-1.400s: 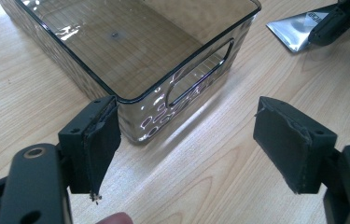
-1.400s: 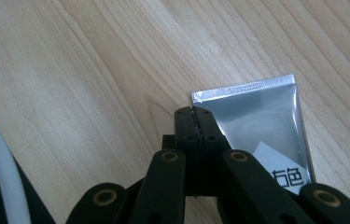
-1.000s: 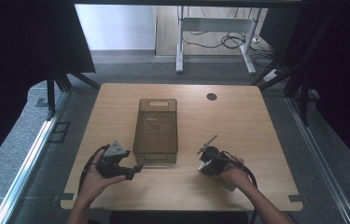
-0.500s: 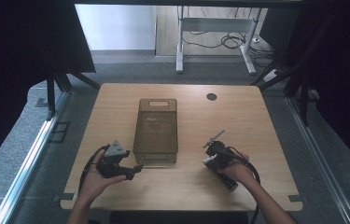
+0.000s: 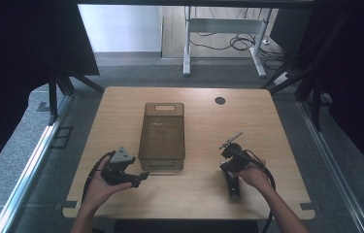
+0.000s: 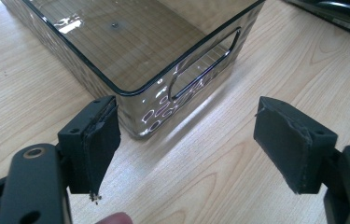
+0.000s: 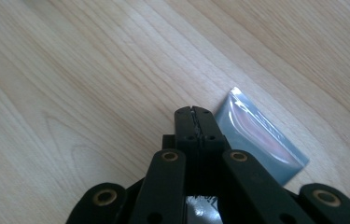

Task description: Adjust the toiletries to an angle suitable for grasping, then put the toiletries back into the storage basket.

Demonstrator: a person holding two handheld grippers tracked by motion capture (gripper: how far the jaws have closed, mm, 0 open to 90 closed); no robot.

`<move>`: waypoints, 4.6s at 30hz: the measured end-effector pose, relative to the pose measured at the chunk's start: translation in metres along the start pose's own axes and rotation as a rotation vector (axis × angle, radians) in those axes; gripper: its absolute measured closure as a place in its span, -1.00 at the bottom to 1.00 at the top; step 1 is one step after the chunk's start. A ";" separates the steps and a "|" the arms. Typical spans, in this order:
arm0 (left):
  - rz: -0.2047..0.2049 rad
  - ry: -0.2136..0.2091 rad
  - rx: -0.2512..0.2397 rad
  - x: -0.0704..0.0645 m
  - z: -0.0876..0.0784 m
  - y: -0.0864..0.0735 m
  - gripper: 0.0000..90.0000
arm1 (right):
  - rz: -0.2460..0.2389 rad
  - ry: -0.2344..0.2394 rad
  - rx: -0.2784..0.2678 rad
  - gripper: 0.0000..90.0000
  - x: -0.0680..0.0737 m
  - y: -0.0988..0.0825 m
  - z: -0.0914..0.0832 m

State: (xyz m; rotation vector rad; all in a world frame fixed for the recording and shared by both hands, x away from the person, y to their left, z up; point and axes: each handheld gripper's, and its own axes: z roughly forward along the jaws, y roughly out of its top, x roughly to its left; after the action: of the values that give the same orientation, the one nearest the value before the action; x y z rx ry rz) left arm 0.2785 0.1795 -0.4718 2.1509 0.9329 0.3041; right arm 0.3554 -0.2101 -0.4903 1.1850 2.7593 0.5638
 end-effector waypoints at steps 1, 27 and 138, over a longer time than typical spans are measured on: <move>0.001 0.000 -0.006 0.000 -0.001 0.000 -0.49 | 0.009 -0.002 -0.001 1.00 -0.003 -0.002 0.000; -0.015 0.009 -0.016 0.003 -0.006 -0.001 -0.49 | 0.131 0.006 -0.048 1.00 -0.031 -0.049 -0.008; 0.017 -0.007 0.037 -0.005 0.009 0.000 -0.50 | 0.039 -0.126 0.029 -0.21 0.022 -0.050 -0.001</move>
State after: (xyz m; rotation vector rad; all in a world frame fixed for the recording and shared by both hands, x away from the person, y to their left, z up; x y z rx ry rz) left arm 0.2791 0.1709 -0.4775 2.1933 0.9232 0.2895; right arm 0.3062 -0.2264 -0.5061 1.2374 2.6533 0.4374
